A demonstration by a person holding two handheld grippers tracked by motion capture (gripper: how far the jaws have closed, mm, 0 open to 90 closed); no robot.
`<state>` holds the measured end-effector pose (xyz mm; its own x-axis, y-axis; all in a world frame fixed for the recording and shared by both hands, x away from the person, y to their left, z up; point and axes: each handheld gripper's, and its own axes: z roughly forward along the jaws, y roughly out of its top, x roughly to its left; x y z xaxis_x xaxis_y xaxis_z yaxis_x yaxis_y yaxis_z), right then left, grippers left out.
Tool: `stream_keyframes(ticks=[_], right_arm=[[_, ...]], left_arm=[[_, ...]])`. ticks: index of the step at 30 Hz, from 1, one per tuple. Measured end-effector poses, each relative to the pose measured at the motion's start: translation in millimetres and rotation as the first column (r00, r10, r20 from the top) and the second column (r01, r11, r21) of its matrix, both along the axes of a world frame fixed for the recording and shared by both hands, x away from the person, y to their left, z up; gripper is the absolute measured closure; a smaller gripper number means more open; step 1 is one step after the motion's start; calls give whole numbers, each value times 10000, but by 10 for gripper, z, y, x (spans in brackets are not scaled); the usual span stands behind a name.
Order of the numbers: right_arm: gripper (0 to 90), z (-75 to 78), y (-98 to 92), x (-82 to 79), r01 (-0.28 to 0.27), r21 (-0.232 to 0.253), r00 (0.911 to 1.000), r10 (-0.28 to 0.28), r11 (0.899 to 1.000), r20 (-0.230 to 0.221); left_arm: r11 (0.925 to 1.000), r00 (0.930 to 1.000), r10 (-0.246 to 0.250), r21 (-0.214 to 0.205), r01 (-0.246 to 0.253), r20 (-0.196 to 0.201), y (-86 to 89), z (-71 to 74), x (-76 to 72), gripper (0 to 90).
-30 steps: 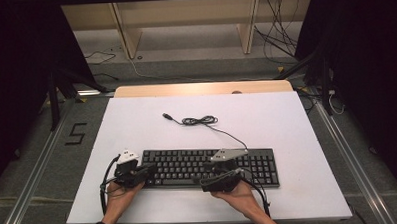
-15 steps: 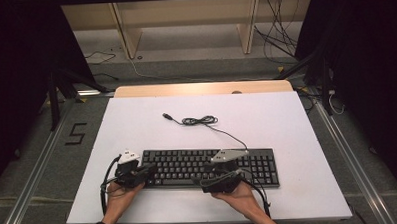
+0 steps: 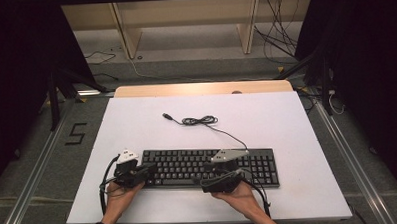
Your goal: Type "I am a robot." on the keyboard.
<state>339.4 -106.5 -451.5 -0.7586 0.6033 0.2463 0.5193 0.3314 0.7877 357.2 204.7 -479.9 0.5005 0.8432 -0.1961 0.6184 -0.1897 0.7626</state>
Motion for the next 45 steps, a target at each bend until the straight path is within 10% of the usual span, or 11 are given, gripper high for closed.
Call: stream_keyframes(ticks=[45], right_arm=[[380,-38,140,38,-249,-20,9997,249,9997,35]], left_arm=[[9812,9940,-306,-1865,499,1053,57,227,-285,300]])
